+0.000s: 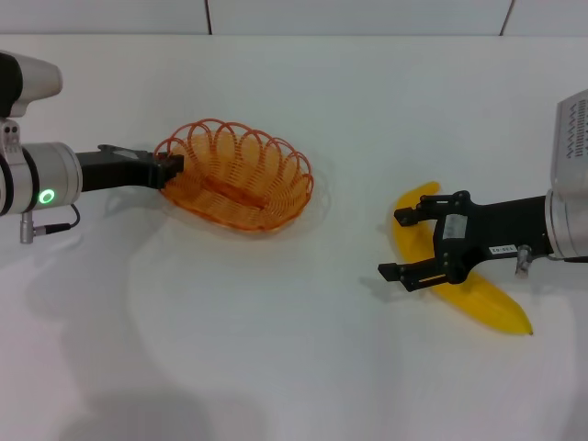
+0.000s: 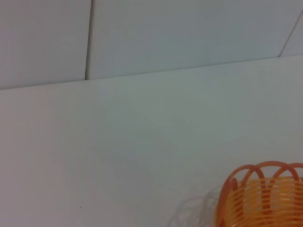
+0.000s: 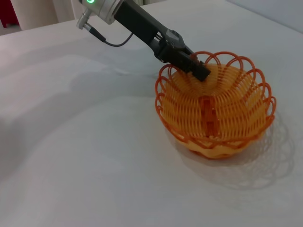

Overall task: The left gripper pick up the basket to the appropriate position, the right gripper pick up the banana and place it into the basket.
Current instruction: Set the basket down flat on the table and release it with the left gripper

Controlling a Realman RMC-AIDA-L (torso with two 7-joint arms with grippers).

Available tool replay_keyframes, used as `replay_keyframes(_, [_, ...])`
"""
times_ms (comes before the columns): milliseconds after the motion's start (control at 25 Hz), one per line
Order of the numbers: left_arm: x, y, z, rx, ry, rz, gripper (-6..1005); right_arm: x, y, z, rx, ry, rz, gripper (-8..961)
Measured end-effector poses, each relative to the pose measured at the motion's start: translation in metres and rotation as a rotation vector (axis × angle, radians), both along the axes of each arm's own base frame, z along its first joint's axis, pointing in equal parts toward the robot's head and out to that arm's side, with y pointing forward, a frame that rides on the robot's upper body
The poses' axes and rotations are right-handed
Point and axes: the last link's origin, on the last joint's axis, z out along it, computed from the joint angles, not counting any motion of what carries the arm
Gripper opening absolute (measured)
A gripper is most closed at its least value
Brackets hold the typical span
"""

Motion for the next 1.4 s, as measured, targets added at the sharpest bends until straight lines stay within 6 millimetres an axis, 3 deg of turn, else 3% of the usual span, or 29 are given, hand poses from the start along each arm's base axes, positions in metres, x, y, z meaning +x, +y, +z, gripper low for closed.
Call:
replay_keyframes(400, [0.0017,-0.0012,-0.0027,-0.001,-0.014,0.004,103,0.0021,-0.0008,-0.0008,-0.003,0.0,-0.009,894])
replay_keyframes(1400, [-0.0046,-0.0091,-0.004,0.058,-0.137,0.068,91,-0.0006,0.0024,-0.0007,0.0,-0.005,0.001,893])
